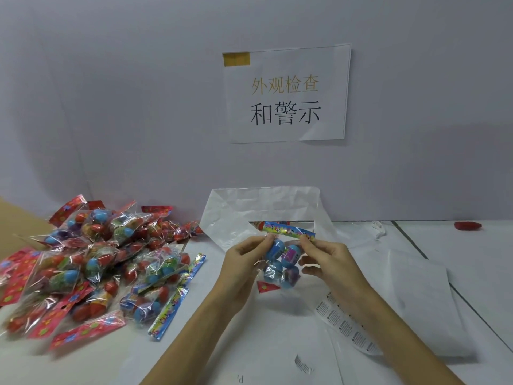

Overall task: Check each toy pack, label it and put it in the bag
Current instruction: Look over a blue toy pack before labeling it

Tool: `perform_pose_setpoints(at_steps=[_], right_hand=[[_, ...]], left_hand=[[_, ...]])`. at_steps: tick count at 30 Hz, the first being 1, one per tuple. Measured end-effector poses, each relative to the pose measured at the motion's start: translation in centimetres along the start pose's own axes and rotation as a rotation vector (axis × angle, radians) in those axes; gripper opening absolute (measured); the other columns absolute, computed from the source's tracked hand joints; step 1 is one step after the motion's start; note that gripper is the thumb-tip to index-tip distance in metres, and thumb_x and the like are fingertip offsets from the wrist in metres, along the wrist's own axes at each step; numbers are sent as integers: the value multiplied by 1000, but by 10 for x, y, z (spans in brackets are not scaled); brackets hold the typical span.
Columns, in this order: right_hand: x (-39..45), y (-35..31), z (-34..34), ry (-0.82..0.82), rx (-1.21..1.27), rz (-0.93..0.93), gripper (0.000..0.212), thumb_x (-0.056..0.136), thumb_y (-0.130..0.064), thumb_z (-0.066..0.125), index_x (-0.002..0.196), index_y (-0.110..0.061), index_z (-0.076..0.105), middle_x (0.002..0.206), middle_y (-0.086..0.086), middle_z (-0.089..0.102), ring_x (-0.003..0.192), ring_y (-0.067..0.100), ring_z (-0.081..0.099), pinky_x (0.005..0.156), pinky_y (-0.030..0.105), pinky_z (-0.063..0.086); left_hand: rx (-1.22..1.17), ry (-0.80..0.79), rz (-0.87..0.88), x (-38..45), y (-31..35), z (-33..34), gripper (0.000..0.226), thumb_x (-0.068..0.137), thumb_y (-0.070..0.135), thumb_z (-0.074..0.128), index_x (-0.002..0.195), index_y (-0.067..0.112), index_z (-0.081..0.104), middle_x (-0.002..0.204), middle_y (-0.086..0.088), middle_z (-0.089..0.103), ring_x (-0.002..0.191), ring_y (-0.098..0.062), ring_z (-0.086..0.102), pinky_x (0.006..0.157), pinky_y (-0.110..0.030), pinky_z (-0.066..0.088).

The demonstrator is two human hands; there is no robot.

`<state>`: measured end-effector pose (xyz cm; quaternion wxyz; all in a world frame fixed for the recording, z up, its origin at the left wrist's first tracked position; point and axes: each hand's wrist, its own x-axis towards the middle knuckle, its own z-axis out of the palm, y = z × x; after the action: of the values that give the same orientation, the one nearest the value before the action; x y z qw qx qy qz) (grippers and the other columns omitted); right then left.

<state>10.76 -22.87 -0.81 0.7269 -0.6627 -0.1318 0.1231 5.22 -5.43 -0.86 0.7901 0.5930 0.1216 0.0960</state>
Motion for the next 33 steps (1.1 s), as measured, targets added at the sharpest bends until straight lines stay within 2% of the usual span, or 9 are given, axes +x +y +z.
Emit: perform_pose_setpoints(at_steps=[5,8,12,15,17,22,27,31,33], right_hand=[[-1,2,2,-119,21,16,30,103,-35,58,109,-14,79,100,10,79,88,20,76,75,28,62],[-3,6,3,-236,-18,24,22,100,-27,67,115,-14,75,103,9,79,100,22,77,84,36,64],[1,13,8,-91,28,-22,24,100,-18,67,123,-12,72,106,8,80,101,23,77,89,38,63],[2,12,4,-37,75,-47,23,99,-19,68,122,-16,73,106,6,80,100,21,77,86,33,63],[3,12,2,-34,73,-45,26,98,-21,70,124,-15,72,105,4,80,99,20,78,81,28,63],[2,12,4,-28,32,-36,31,99,-22,70,129,-15,70,109,5,79,99,21,78,93,40,62],[-1,11,3,-91,-52,-73,29,98,-22,71,127,-27,70,112,3,78,101,19,77,86,31,63],[0,11,1,-93,-65,-65,32,97,-17,72,128,-23,70,114,3,77,104,19,76,89,39,64],[-1,11,2,-92,-76,-68,31,95,-17,74,125,-25,71,114,3,77,103,17,76,85,35,64]], left_hand=[[-79,43,25,-3,-3,-2,26,82,34,79,94,11,82,103,-13,79,87,-24,78,68,-28,61],[-116,80,75,-4,-5,-4,30,86,34,76,104,10,81,104,-12,79,87,-20,78,67,-24,60],[14,7,129,-1,-4,-5,46,83,36,77,126,22,69,119,1,76,106,-18,75,84,-30,62],[108,-37,140,2,-7,-3,39,91,27,77,127,37,65,128,13,69,113,-16,72,94,-33,61],[78,-53,129,4,-9,-3,38,94,20,75,126,38,65,131,12,67,115,-17,71,98,-37,59],[68,-74,131,4,-7,-4,44,97,6,68,126,38,64,129,15,65,109,-6,71,81,-22,59],[53,-72,130,2,-11,1,46,99,15,67,139,36,56,140,-3,60,125,-27,63,108,-46,54],[35,-119,112,0,-10,3,60,81,19,70,134,43,54,136,-1,61,123,-26,63,107,-40,53],[59,-109,125,0,-11,5,58,86,17,71,133,45,51,135,1,60,121,-23,63,100,-32,56]])
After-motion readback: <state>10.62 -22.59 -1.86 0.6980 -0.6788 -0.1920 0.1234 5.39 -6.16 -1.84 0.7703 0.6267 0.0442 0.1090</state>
